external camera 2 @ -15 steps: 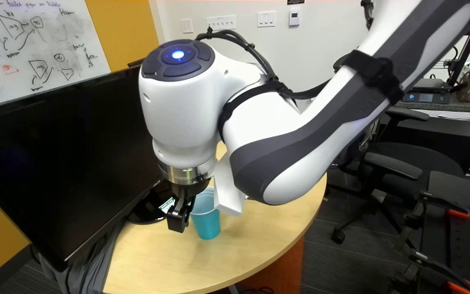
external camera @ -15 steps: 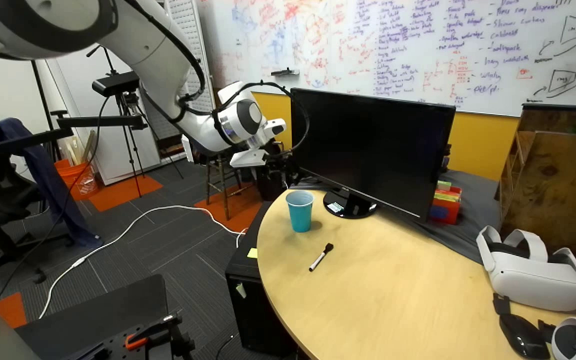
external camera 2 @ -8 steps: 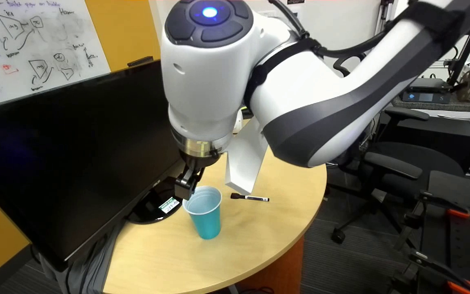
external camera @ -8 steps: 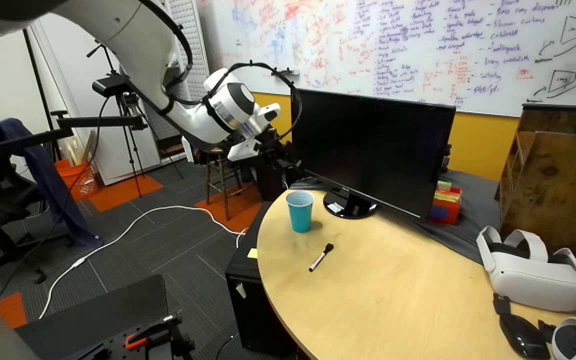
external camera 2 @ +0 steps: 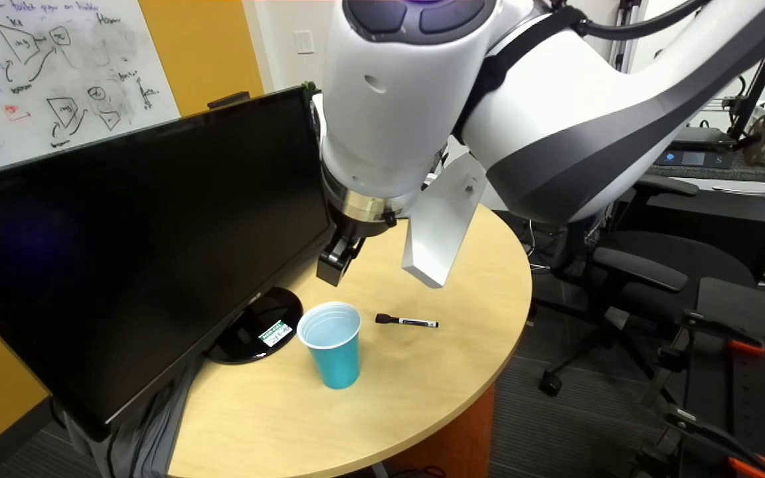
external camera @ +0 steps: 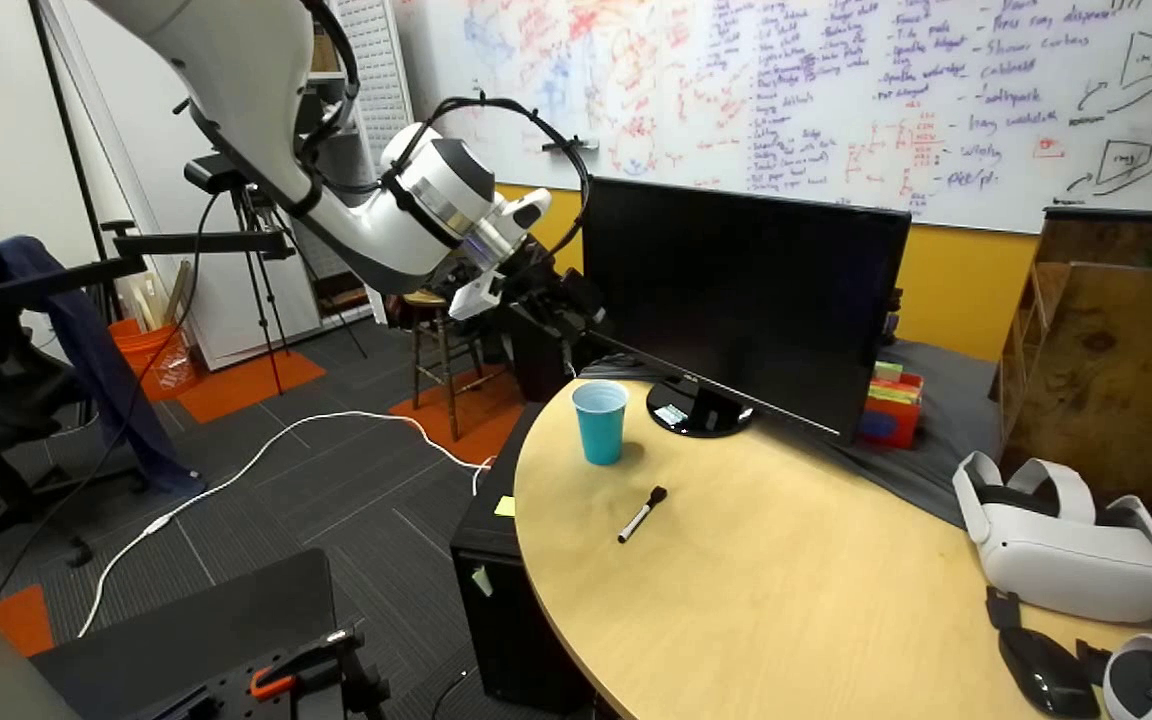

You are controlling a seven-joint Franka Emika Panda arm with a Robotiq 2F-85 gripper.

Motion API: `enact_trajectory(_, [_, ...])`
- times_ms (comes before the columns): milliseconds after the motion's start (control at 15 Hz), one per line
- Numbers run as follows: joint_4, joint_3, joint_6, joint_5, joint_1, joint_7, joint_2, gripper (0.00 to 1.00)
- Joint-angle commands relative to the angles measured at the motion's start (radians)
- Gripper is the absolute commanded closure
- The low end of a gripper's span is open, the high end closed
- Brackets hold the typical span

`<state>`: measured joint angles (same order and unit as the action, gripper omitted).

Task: Move the blue cup to the left side of the desk

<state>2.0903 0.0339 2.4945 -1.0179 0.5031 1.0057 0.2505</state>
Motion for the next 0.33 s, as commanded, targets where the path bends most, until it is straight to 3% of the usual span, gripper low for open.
enact_trajectory(0, [0.008, -0.088, -0.018, -0.024, -0.085, 0.012, -0.013, 0.00])
enact_trajectory(267, [0.027, -0.097, -0.017, -0.029, -0.099, 0.011, -0.033, 0.00])
